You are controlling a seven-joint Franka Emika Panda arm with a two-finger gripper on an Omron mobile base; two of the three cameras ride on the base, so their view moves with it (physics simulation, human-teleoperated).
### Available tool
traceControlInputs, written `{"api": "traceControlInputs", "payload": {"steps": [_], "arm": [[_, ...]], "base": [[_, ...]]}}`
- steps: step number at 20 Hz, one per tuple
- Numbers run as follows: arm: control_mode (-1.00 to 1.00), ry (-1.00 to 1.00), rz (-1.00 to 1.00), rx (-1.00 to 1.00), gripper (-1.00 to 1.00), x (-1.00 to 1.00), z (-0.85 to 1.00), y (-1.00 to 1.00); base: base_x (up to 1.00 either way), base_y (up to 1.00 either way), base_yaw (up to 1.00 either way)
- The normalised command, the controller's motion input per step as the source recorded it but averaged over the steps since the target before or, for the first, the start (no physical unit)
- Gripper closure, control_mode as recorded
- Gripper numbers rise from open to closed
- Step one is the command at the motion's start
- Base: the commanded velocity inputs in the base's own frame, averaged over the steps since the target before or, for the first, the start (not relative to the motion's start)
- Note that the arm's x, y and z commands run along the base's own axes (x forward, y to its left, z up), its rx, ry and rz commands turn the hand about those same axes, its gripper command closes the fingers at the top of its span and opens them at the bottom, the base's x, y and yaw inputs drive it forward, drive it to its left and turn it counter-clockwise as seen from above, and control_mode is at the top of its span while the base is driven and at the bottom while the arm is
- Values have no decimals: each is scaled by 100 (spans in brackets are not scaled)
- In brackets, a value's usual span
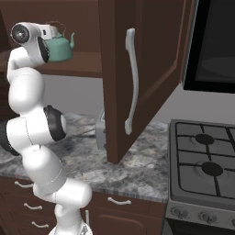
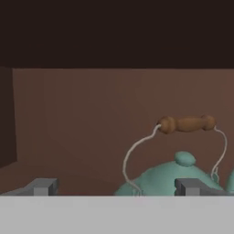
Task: Open the cabinet, pick the kettle from the cabinet, and place it in the sink.
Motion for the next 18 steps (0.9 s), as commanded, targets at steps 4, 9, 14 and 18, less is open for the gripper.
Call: {"api": "traceControlInputs", "payload": {"steps": [4,9,14,18], "arm": [[-100,3,0,0,-100,18,-1,1],[-100,0,0,0,-100,15,-4,2],[-100,0,0,1,-100,16,-2,2],[-100,0,0,2,-100,16,-4,0]], "base": [[0,0,0],[0,0,0],[0,0,0],[0,0,0]]}}
